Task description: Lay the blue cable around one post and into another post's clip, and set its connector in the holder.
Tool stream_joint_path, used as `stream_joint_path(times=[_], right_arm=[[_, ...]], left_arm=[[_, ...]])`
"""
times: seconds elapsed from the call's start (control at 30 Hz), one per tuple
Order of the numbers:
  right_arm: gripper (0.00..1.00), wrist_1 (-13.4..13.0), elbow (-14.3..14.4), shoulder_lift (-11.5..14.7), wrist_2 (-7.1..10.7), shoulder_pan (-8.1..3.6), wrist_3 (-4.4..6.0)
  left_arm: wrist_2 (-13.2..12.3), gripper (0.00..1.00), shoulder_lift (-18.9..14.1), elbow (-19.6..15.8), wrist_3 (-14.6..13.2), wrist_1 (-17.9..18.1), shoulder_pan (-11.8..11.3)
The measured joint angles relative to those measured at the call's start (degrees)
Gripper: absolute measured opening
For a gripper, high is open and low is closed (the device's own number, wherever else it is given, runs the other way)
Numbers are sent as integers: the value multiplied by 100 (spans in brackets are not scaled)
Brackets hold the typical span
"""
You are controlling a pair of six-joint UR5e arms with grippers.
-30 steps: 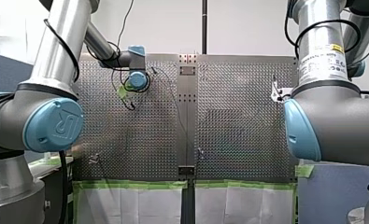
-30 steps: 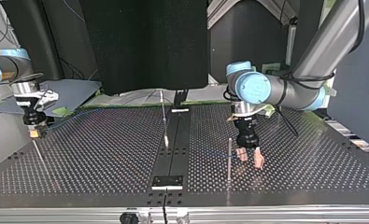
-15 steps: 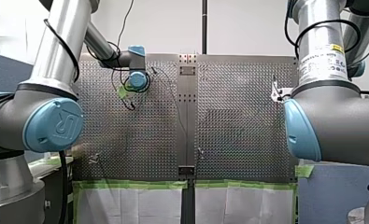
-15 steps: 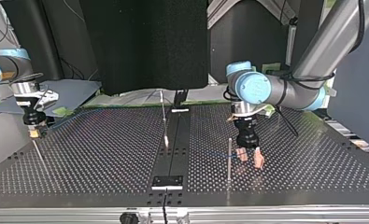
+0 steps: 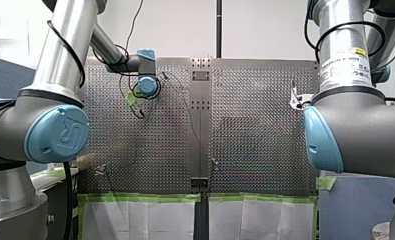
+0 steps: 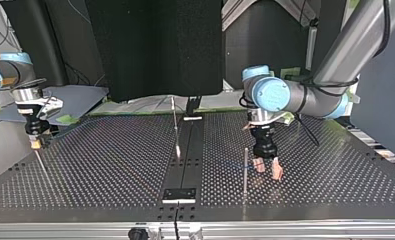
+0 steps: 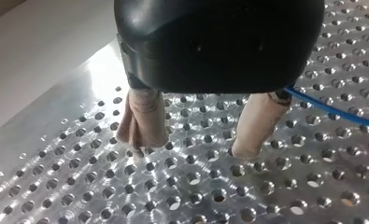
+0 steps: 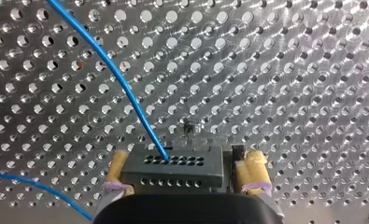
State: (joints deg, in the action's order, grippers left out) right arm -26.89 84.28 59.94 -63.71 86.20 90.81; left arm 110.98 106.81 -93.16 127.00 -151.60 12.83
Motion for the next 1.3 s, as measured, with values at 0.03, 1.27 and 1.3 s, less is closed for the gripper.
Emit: stream_joint_path(times=[0.03, 1.27, 1.3], right_arm=[[100, 0, 0, 0, 0, 0, 0], [100, 0, 0, 0, 0, 0, 0], [100, 0, 0, 0, 0, 0, 0]], left_arm=[[-11, 100, -1, 0, 14, -20, 2], [-584, 100, -606, -403, 1104, -653, 165], [-544, 100, -608, -404, 1068, -667, 168]])
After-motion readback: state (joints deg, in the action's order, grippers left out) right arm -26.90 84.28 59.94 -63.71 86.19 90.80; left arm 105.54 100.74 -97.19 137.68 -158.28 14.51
